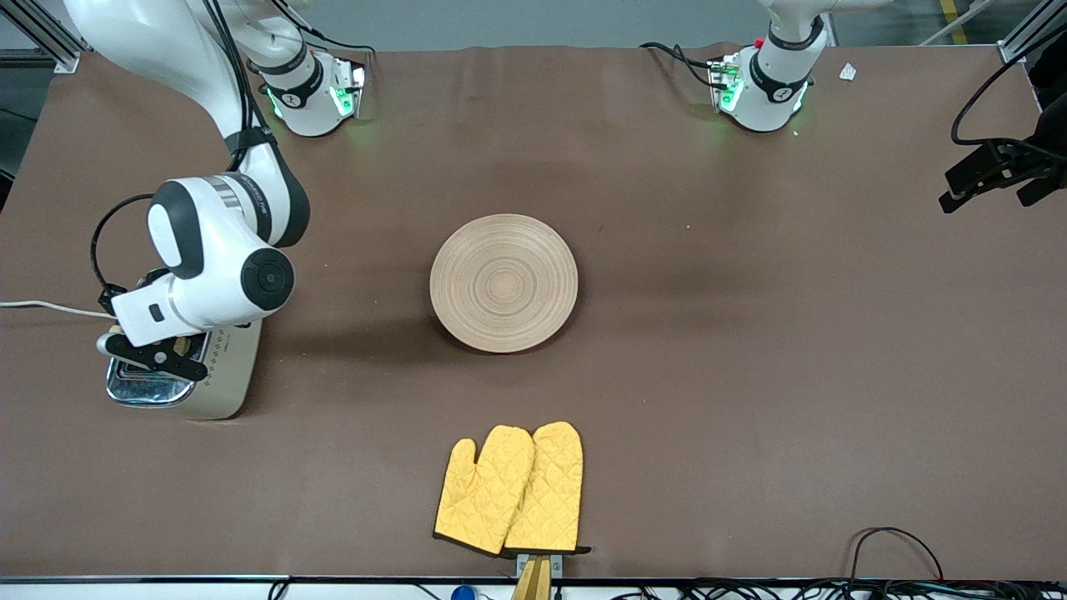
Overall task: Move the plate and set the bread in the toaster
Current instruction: 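Lower the bread into the toaster slot with the right gripper, then open the right gripper and raise it away from the toaster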
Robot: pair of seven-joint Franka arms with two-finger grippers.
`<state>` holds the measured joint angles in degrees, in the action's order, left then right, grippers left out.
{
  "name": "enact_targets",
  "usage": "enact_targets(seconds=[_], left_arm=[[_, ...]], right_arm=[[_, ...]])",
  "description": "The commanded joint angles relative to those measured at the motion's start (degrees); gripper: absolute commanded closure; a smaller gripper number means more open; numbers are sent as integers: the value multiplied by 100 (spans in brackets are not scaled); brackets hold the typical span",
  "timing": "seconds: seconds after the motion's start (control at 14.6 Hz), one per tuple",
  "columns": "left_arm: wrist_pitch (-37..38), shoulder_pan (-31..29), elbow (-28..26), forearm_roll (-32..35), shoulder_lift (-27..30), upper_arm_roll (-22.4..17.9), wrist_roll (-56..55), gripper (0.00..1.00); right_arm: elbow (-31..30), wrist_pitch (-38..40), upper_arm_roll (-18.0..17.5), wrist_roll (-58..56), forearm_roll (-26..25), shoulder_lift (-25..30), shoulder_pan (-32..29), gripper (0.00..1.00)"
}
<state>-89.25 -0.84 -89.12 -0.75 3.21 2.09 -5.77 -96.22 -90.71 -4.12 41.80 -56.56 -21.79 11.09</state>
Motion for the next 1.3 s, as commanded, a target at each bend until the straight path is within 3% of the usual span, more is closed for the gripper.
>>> enact_targets(seconds=[0.0,0.55,0.62,0.69,0.75,0.82,0.89,1.03,1.23], left_arm=[[13,-13,53,-12,-5,2,93,0],[118,-22,53,-13,30,10,93,0],[118,-22,53,-13,30,2,93,0],[118,-22,53,-13,30,10,93,0],[118,-13,61,-13,30,2,93,0],[118,-22,62,-30,22,10,93,0],[109,-22,62,-56,22,10,93,0],[92,-13,70,-57,13,10,85,0],[92,-22,141,-57,4,10,85,0]], right_arm=[[85,-131,-63,91,-75,-194,-90,100],[288,-158,-63,117,-66,-387,-169,97],[288,-158,-63,57,-75,-388,-169,88],[314,-149,-63,47,-83,-388,-160,70],[392,-132,-63,47,-75,-431,-134,31],[419,-105,-63,82,-66,-458,-108,8],[437,-79,-71,100,-40,-458,-64,0],[559,43,-106,74,101,-458,6,0],[1138,272,-107,12,1143,-423,16,0]])
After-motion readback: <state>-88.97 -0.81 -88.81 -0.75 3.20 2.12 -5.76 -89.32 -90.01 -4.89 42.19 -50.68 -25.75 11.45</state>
